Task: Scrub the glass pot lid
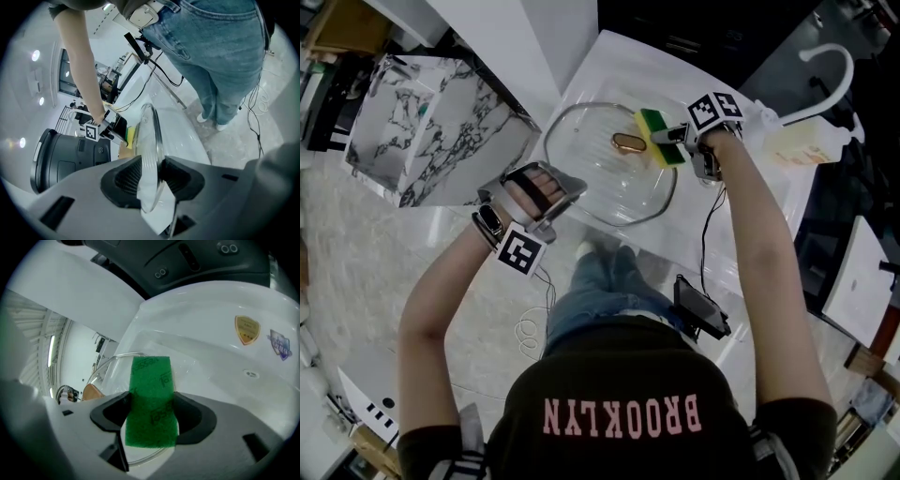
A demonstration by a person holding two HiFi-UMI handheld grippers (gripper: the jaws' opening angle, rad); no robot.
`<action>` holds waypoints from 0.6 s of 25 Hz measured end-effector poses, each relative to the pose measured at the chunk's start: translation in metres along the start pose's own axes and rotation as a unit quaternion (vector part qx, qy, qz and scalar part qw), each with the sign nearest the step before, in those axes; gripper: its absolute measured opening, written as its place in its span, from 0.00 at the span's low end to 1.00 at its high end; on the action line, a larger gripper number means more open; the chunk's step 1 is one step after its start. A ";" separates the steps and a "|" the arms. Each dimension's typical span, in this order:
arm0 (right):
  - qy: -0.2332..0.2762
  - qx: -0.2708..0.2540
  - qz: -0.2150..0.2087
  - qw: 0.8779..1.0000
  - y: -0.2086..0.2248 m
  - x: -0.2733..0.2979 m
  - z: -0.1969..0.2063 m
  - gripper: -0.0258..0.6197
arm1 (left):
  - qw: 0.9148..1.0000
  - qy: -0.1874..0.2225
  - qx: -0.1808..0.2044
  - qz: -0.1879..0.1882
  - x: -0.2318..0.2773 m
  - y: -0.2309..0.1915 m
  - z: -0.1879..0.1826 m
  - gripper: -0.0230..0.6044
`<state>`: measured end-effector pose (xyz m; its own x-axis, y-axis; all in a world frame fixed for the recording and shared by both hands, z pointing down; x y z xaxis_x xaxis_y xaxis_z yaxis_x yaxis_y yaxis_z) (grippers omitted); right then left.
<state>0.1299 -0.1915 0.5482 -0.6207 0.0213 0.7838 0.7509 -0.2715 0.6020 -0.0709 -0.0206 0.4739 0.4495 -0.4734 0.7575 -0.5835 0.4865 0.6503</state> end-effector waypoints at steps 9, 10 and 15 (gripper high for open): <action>0.120 0.054 -0.030 0.991 0.005 -0.017 0.018 0.47 | 1.000 0.003 0.000 0.001 0.001 0.005 0.003 0.24; 0.144 0.063 -0.036 0.987 0.005 -0.023 0.019 0.47 | 1.000 0.004 0.000 0.001 0.001 0.005 0.003 0.24; 0.245 0.067 -0.033 0.967 -0.001 -0.060 0.030 0.47 | 0.999 0.020 -0.019 0.016 0.001 0.010 0.001 0.24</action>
<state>0.1731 -0.1639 0.5049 -0.6758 -0.4327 0.5968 0.7082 -0.1567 0.6884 -0.0765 -0.0167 0.4812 0.4587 -0.4273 0.7791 -0.5717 0.5293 0.6269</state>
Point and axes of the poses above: the fingertips, and each gripper's own axes: x forward along the fingers, y to its right, z out of its underside, the point moved 4 cm from there along -x, backward along the fingers, and after that the axes turned 4 degrees about z, right-handed, at the moved point
